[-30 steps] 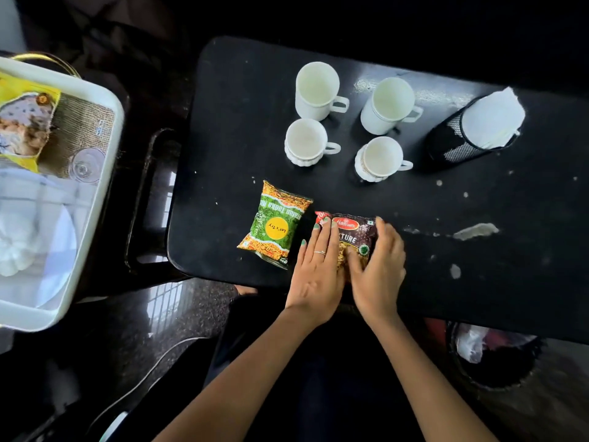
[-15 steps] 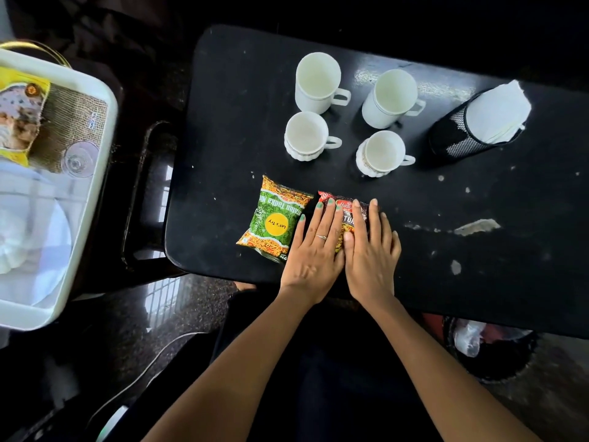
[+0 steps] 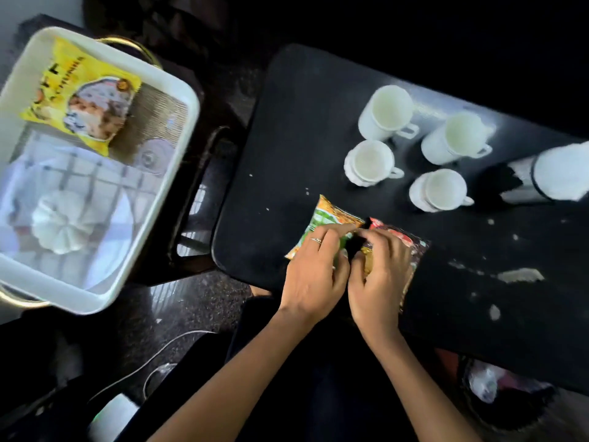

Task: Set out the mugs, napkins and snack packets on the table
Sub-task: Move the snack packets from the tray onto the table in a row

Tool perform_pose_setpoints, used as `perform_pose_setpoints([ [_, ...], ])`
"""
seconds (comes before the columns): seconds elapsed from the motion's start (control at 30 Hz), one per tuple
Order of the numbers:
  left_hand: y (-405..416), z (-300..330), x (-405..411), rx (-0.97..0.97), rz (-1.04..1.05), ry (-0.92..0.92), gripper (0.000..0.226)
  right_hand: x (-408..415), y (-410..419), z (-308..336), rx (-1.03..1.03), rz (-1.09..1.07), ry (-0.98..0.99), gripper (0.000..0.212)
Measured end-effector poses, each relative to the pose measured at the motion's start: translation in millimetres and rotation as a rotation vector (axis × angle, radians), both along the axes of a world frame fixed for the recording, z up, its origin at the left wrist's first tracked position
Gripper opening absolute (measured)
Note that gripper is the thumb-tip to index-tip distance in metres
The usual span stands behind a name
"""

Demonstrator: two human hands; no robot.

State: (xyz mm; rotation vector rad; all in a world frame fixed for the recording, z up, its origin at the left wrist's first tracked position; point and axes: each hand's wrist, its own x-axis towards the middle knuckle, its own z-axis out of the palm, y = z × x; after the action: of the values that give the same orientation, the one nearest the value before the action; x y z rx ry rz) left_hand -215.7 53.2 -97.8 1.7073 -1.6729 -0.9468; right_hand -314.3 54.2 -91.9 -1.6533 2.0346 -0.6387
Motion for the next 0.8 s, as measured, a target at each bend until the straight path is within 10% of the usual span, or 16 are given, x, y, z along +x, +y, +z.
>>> perform_pose_setpoints([
  [0.43, -67.3, 36.4, 166.6, -0.206, 0.889, 0.148, 0.032, 208.8, -111.7, 52.9, 0.051, 0.375, -0.456, 0.019],
  [0.8, -63.8, 22.5, 252.6, 0.197, 1.137, 0.655, 0.033, 333.2, -143.7, 20.2, 0.655, -0.027, -0.657, 0.062],
])
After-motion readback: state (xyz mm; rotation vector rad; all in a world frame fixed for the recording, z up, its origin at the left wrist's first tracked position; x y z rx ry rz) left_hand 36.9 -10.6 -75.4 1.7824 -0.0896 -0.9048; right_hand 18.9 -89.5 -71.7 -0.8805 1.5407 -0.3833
